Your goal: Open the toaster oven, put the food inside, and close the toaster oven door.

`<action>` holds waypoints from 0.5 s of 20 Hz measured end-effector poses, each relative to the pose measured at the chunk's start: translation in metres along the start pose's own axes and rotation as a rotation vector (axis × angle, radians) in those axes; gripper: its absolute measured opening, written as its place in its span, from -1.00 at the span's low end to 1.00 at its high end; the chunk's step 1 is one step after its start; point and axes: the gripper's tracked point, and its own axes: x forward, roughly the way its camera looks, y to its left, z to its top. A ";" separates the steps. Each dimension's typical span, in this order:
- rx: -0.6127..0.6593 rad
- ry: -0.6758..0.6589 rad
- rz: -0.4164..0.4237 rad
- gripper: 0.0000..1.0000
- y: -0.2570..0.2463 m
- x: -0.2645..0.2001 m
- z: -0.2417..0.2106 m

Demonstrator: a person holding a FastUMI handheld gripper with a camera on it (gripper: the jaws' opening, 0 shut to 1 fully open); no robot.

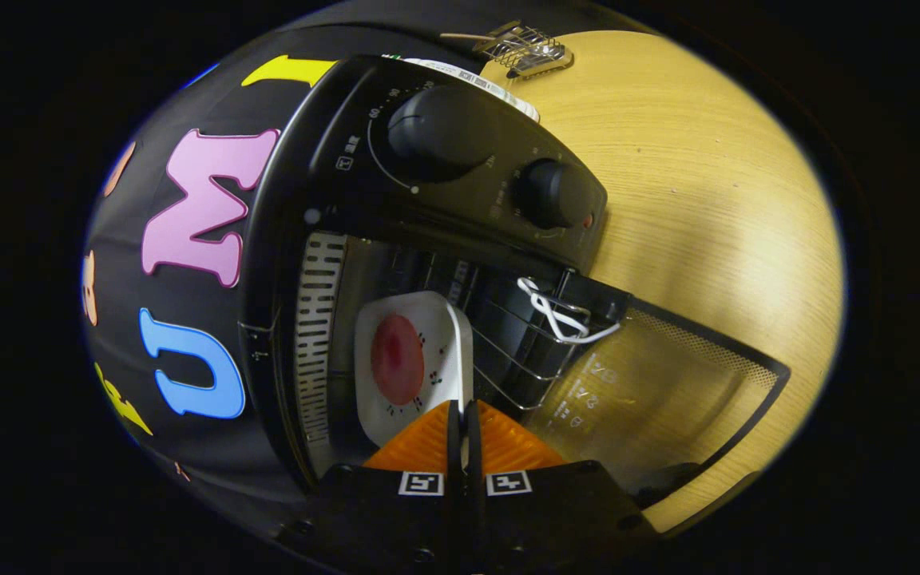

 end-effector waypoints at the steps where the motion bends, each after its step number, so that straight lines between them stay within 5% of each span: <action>1: 0.027 0.000 0.003 -0.90 0.003 0.004 -0.002; 7: 0.031 0.001 0.062 -0.72 0.014 0.007 -0.005; 9: 0.014 0.020 0.085 -0.39 0.019 -0.005 -0.010; 10: 0.007 0.037 0.100 -0.07 0.022 -0.011 -0.014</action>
